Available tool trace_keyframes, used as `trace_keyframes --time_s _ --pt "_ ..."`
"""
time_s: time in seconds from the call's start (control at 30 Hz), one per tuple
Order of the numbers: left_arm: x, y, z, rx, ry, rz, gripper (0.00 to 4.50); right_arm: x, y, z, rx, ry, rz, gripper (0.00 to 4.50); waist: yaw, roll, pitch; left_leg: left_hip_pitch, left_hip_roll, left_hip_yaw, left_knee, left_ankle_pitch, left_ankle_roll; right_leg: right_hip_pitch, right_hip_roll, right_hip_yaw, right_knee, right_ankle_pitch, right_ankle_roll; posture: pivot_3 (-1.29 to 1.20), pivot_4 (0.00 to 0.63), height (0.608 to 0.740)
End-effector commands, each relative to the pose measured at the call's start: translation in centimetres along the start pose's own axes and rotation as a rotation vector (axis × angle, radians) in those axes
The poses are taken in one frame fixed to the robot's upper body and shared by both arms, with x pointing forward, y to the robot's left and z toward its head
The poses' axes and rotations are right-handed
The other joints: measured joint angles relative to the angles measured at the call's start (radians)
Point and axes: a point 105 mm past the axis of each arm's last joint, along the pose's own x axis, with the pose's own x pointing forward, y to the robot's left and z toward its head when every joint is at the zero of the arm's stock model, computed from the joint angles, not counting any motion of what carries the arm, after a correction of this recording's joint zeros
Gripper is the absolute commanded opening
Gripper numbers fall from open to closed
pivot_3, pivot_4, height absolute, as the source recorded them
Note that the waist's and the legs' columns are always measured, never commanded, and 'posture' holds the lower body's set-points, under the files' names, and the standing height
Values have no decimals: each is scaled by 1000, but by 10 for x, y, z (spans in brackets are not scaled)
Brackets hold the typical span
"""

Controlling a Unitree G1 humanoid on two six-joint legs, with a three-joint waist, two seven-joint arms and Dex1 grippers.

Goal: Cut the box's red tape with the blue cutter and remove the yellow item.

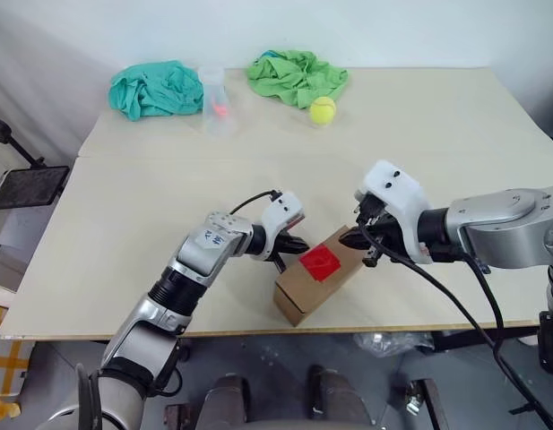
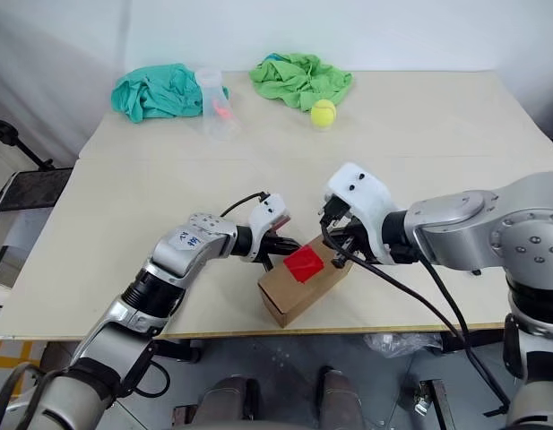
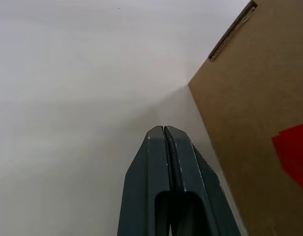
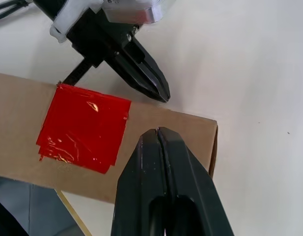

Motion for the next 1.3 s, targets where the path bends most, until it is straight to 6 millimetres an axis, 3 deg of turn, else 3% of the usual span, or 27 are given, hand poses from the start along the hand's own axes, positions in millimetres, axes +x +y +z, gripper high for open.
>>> trace_keyframes --time_s 0.03,0.2,0.4,0.47,0.53,0.57,0.7,0.83,0.9,0.97,1.1,1.3 --pt "-2 1 10 26 -31 10 0 -2 4 -16 -11 59 -6 24 -1 0 0 0 0 0 0 0 0 0 0 0 0 0 0 0 150 740" --pt "1 -4 9 24 -32 -10 0 -9 3 -45 9 152 -35 24 3 -1 -1 1 0 0 0 -1 1 1 0 0 -1 0 0 0 150 740" --pt "2 -13 10 13 -35 -34 0 -12 -2 -75 64 220 -87 24 2 -13 -9 6 0 -3 1 -1 1 6 0 0 -3 0 0 0 150 740" --pt "1 -15 11 11 -34 -41 0 -11 -2 -78 73 217 -90 24 -3 -18 -13 14 0 -4 1 -1 1 16 0 -1 -5 0 -1 0 150 740" --pt "0 -22 10 8 -29 -62 0 -8 0 -81 93 207 -84 24 -6 -21 -16 21 2 -4 0 -3 0 23 0 -2 -8 -3 -9 0 150 740" --pt "0 -24 10 8 -26 -70 0 -6 1 -83 104 201 -80 24 -9 -24 -17 21 3 -3 0 -2 0 23 0 -3 -10 -8 -20 0 150 740" --pt "-3 -30 9 3 -12 -86 0 1 3 -84 124 181 -80 24 -31 -24 -17 25 4 -3 0 1 -1 25 1 -1 -11 -3 -25 0 150 740" --pt "-4 -36 5 4 7 -105 0 14 2 -81 147 152 -82 24 -30 -9 -10 19 2 -3 -2 5 0 15 2 3 -7 -1 -26 0 150 740" --pt "-5 -36 4 -1 13 -104 0 20 -3 -79 167 139 -100 24 -29 -9 -9 17 1 -2 -3 6 0 12 3 3 -4 -1 -25 0 150 740" --pt "-6 -37 5 -2 13 -106 0 25 -8 -77 182 125 -118 24 -27 -9 -9 16 2 -3 -3 6 0 9 5 3 -2 7 -11 0 150 740" --pt "-10 -38 7 -7 12 -111 0 31 -18 -70 196 96 -149 24 -21 -9 -9 4 2 -4 -3 6 0 -1 5 3 -2 8 -10 0 150 740" --pt "-10 -35 14 -3 -1 -96 0 36 -42 -55 203 55 -222 24 -10 -9 -9 3 2 -3 -2 6 1 -1 5 2 -3 8 -9 0 150 740"
